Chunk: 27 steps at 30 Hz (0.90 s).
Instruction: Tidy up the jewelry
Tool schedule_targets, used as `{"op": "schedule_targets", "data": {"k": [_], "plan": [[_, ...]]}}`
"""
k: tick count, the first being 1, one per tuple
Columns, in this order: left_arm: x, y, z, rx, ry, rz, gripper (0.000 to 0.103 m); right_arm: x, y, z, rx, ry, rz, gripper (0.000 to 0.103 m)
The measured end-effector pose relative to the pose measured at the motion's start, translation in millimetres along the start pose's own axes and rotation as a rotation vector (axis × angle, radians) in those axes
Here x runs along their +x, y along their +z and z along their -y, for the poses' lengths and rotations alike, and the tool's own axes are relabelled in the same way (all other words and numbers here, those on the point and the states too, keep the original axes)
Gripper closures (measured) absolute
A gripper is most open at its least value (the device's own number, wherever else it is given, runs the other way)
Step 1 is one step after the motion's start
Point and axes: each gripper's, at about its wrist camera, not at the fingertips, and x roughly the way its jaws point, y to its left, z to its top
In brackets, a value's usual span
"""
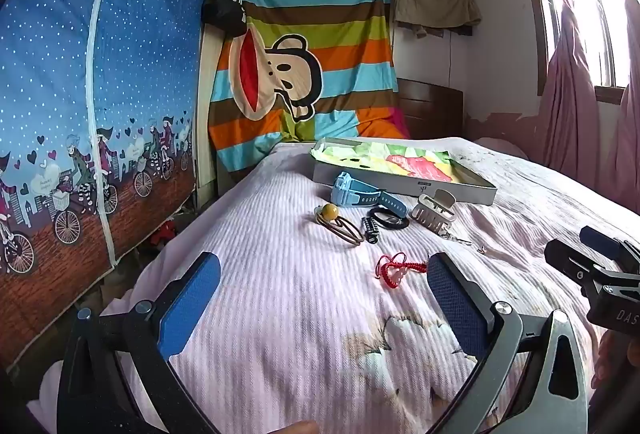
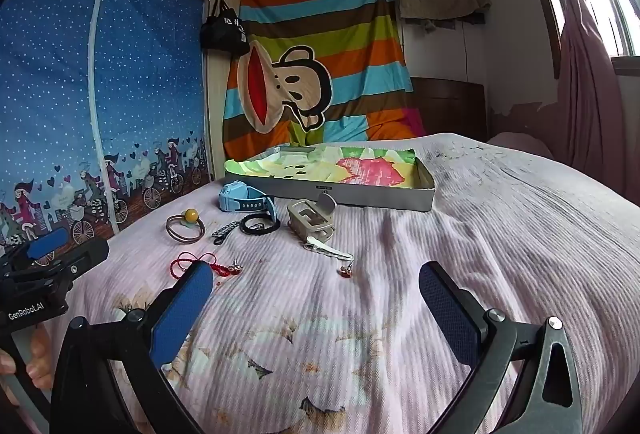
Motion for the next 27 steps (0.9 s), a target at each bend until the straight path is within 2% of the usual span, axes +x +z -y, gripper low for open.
{"op": "schedule_targets", "data": {"k": [27], "plan": [[1.1, -2.0, 1.7, -0.002, -0.002, 0.014, 0.002, -2.2, 1.5, 0.2, 0.009, 0.001, 0.001, 0.0]]}}
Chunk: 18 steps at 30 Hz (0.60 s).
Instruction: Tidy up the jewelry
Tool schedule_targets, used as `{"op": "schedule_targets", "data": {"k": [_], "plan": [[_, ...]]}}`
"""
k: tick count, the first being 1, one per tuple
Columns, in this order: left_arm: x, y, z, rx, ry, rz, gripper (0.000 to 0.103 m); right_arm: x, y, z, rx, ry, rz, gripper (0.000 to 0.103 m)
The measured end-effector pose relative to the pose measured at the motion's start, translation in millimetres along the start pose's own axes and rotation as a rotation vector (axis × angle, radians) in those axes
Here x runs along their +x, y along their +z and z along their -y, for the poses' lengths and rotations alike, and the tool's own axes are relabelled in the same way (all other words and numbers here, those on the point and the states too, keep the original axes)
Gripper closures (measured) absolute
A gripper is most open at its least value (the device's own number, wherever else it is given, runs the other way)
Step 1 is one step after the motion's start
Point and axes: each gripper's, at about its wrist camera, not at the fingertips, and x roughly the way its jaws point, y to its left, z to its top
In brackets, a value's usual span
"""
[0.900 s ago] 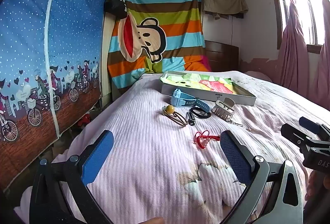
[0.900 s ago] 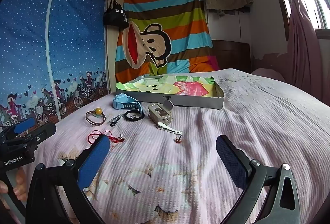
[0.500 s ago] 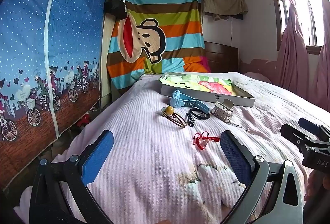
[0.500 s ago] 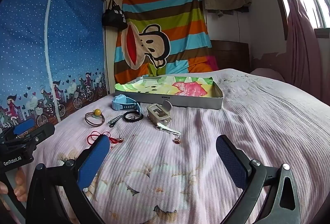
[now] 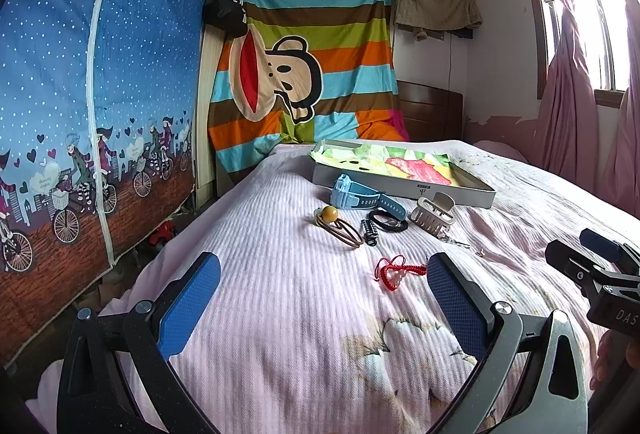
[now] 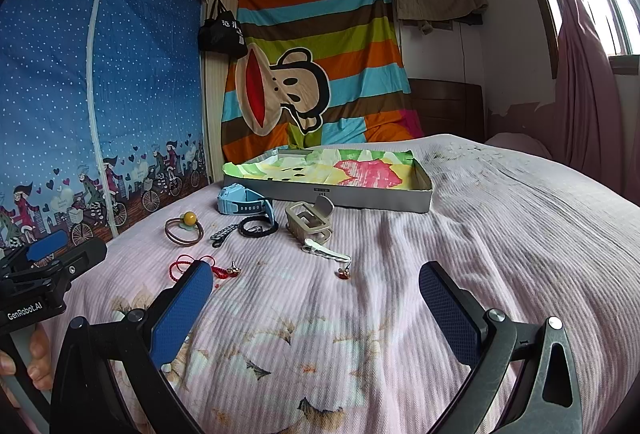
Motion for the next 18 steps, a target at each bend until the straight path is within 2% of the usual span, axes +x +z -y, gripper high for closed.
{"op": "schedule_targets", "data": {"k": [18], "plan": [[-1.6, 2.9, 1.9, 0.009, -0.003, 0.007, 0.002, -1.0, 1.1, 1.3, -0.001, 0.0, 0.002, 0.0]]}}
